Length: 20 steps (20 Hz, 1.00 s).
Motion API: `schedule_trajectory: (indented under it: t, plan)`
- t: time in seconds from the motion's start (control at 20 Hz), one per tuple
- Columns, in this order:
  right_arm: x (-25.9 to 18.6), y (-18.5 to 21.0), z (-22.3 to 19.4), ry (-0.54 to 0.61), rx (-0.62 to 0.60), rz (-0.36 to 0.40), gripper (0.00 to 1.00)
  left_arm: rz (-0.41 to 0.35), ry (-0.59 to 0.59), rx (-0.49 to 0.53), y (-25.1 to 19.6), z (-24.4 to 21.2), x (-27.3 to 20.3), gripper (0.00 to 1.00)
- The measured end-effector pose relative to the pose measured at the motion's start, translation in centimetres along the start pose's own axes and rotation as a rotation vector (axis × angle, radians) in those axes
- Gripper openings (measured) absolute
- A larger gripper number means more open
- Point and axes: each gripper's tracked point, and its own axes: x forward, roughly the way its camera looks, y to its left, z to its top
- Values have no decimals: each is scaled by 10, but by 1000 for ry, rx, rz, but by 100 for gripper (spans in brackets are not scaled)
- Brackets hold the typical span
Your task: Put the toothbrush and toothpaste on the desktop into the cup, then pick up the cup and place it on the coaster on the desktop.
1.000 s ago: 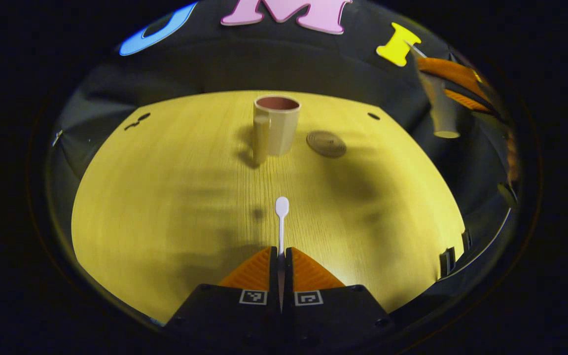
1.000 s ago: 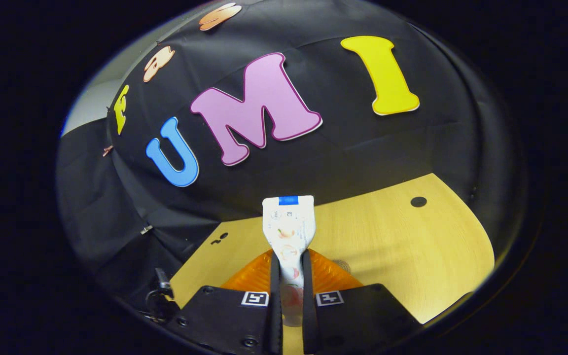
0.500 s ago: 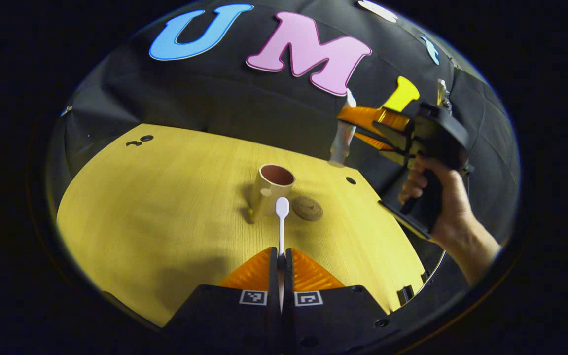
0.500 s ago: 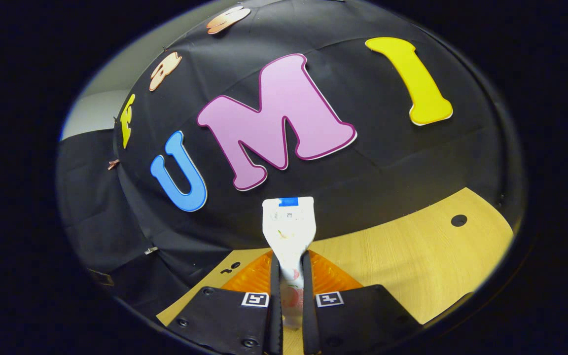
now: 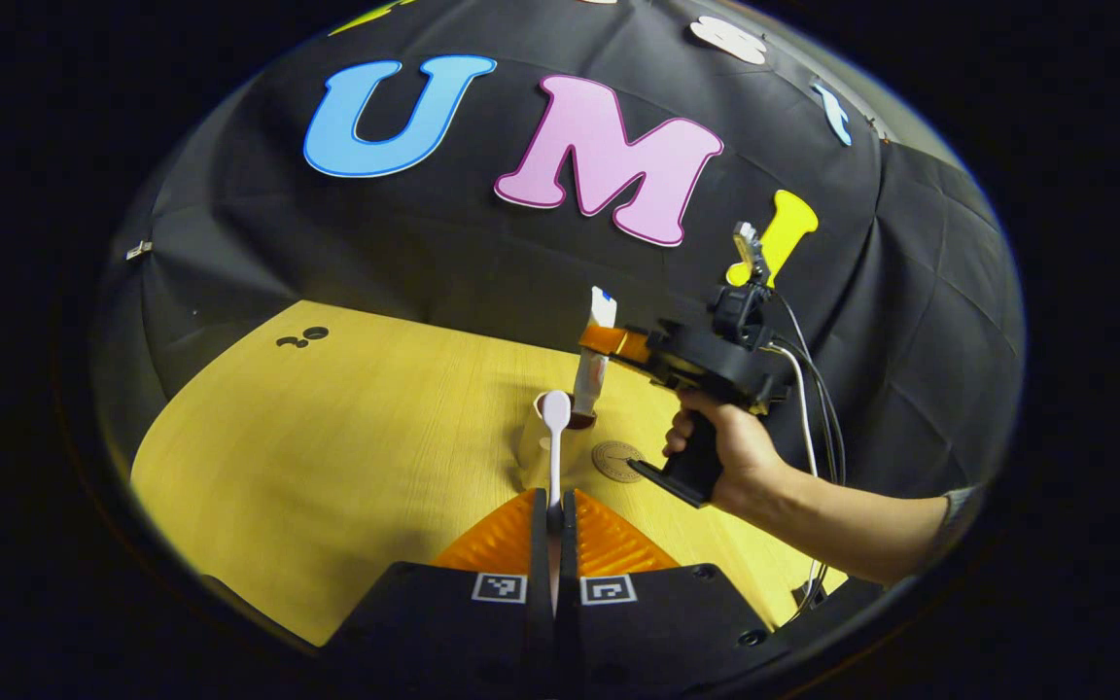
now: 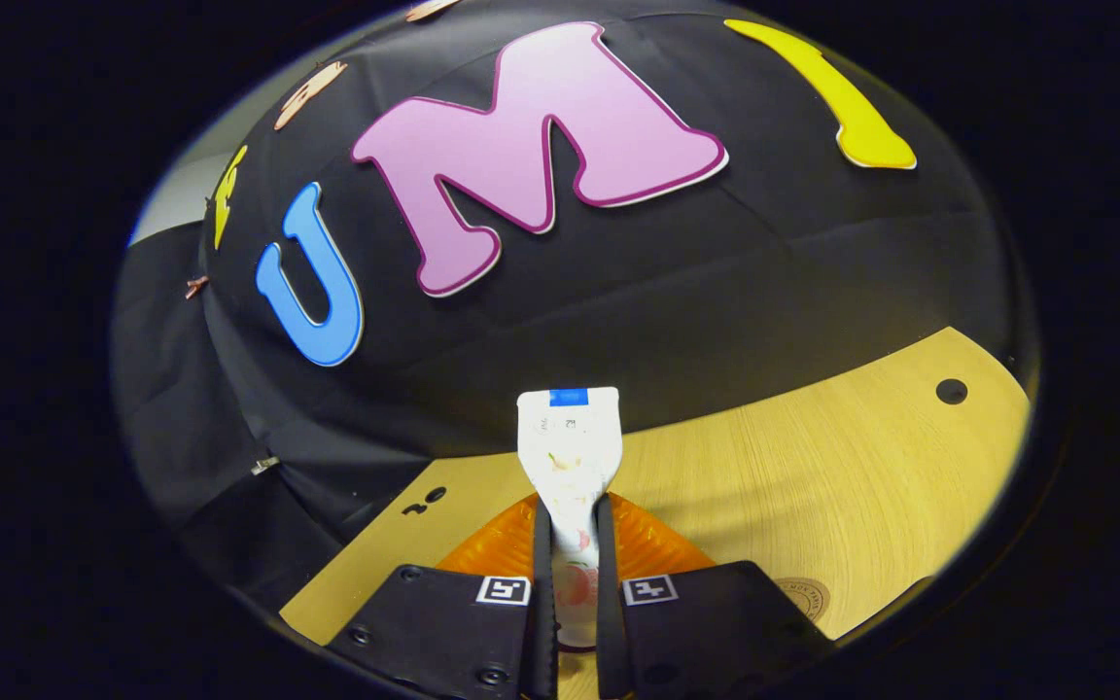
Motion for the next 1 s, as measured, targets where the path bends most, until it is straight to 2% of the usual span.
schedule_trajectory:
  t: [0.1,0.15,0.2,0.35,0.4,0.55,0.6,0.65,0.75,0.8,0.9,0.95,1.0]
  plan:
    - [8,-3,-12,25,18,-18,19,7,7,8,0,4,-2,6]
    - [11,-5,-18,37,23,-26,7,7,10,4,-1,6,-6,6]
    - [11,-4,-25,57,21,-29,20,16,9,-7,0,13,-6,6]
    - [6,5,-38,100,5,-4,23,22,-1,-27,6,25,-6,6]
    - [3,5,-43,122,2,-4,27,27,-2,-26,7,30,-6,6]
    - [-10,7,-55,170,-27,-10,29,30,-9,-20,5,35,-10,6]
    - [-14,6,-59,188,-43,-13,15,30,-13,-21,5,39,-10,6]
    - [-18,7,-66,208,-57,-11,32,29,-12,-23,4,40,-9,6]
    - [-26,8,-75,242,-69,-3,33,32,-16,-26,4,41,-11,6]
    - [-30,11,-76,250,-68,8,19,33,-20,-27,4,43,-11,6]
    - [-37,14,-74,256,-68,16,24,29,-32,-24,3,47,-9,6]
    - [-41,15,-73,259,-67,14,42,28,-40,-21,2,50,-4,6]
    - [-46,14,-72,264,-63,11,47,26,-50,-21,2,56,-1,6]
